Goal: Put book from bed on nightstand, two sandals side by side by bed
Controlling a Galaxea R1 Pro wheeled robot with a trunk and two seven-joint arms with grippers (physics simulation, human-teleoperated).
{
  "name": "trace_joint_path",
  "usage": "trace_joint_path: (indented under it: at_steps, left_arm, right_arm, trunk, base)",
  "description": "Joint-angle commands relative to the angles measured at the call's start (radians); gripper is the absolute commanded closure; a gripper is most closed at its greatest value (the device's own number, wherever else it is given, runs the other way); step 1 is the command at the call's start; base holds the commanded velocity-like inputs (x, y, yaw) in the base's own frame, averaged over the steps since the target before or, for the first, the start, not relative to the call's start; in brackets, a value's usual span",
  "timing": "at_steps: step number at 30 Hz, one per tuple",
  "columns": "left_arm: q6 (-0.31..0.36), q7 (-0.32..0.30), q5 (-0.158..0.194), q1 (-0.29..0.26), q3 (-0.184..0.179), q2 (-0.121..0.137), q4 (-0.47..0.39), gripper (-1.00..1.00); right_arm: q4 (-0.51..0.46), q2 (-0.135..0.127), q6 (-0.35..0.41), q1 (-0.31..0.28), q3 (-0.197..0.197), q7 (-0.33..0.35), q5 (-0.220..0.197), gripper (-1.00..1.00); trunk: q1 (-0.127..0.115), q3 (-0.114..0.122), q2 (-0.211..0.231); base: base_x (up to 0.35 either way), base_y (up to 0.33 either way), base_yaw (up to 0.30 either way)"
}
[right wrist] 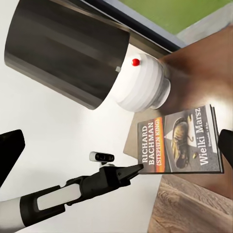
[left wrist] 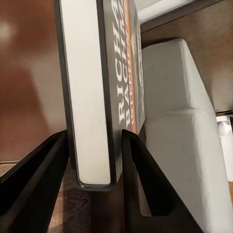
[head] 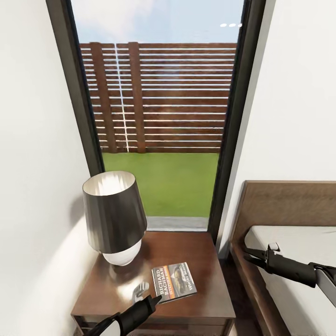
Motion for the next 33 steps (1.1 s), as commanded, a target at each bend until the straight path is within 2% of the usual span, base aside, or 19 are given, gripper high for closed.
trace_joint_path:
  at_steps: [1, 11, 23, 33]
  left_arm:
    - [0.008, -0.004, 0.010, -0.001, -0.004, 0.000, 0.001, 1.00]
    - [0.008, -0.003, 0.010, -0.001, -0.004, 0.002, 0.001, 1.00]
    - [0.008, -0.003, 0.010, -0.001, -0.004, 0.002, 0.001, 1.00]
    - [0.009, -0.005, 0.010, -0.001, -0.004, 0.003, 0.001, 1.00]
  right_arm:
    - [0.001, -0.001, 0.005, -0.001, 0.003, 0.000, -0.006, -1.00]
    - [0.001, -0.001, 0.005, -0.001, 0.003, 0.002, -0.007, -1.00]
    - [0.001, -0.001, 0.005, -0.001, 0.003, 0.002, -0.007, -1.00]
    - [0.001, -0.001, 0.005, -0.001, 0.003, 0.003, -0.009, -1.00]
  trunk:
    - [0.000, -0.001, 0.000]
    - [0.000, -0.001, 0.000]
    - [0.046, -0.039, -0.084]
    - [0.046, -0.039, -0.084]
  base:
    - [0.000, 0.000, 0.000]
    - [0.000, 0.000, 0.000]
    - [0.000, 0.000, 0.000]
    - [0.031, 0.000, 0.000]
